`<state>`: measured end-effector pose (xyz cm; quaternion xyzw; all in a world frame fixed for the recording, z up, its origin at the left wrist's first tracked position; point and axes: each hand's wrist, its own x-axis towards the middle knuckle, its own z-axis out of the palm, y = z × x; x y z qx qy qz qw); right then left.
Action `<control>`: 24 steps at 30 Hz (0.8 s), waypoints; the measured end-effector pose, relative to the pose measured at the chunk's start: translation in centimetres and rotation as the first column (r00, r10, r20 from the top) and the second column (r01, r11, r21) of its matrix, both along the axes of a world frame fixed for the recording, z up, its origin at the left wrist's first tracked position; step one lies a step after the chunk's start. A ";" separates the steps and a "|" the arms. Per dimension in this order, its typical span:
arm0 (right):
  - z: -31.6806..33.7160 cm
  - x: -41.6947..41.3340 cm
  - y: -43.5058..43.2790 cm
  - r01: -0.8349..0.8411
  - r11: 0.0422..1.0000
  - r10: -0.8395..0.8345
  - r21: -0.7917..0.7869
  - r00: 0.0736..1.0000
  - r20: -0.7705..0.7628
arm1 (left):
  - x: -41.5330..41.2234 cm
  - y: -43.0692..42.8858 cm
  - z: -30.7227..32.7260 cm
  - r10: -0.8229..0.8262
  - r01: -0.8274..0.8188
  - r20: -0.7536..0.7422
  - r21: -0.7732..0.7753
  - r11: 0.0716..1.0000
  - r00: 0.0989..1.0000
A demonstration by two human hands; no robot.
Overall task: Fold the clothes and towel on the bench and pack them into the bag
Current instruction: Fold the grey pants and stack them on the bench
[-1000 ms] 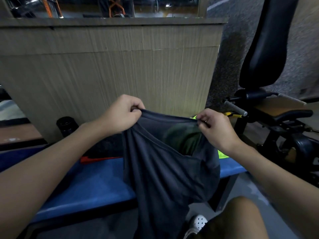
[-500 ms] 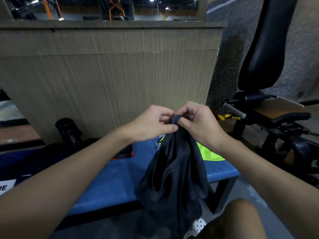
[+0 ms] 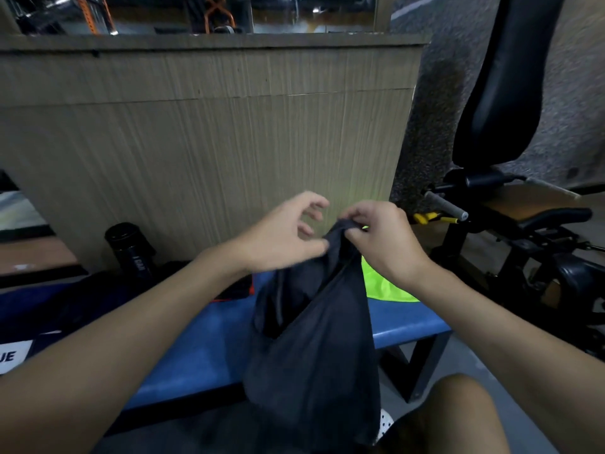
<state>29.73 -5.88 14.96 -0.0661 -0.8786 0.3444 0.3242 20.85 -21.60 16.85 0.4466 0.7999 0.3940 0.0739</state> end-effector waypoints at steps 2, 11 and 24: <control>0.5 -0.4 -0.8 -0.066 0.998 0.065 0.004 0.997 0.028 | 0.6 0.4 -0.5 -0.100 0.093 0.120 0.060 0.994 0.988; -0.9 -0.2 -0.3 -0.070 0.996 0.068 0.056 0.997 0.031 | -0.3 -0.1 0.1 0.187 -0.166 -0.089 0.207 0.964 0.978; -2.3 0.7 3.1 0.137 0.980 -0.146 0.141 0.988 0.055 | -2.4 -3.6 1.8 0.371 -0.343 -0.304 0.142 0.928 0.878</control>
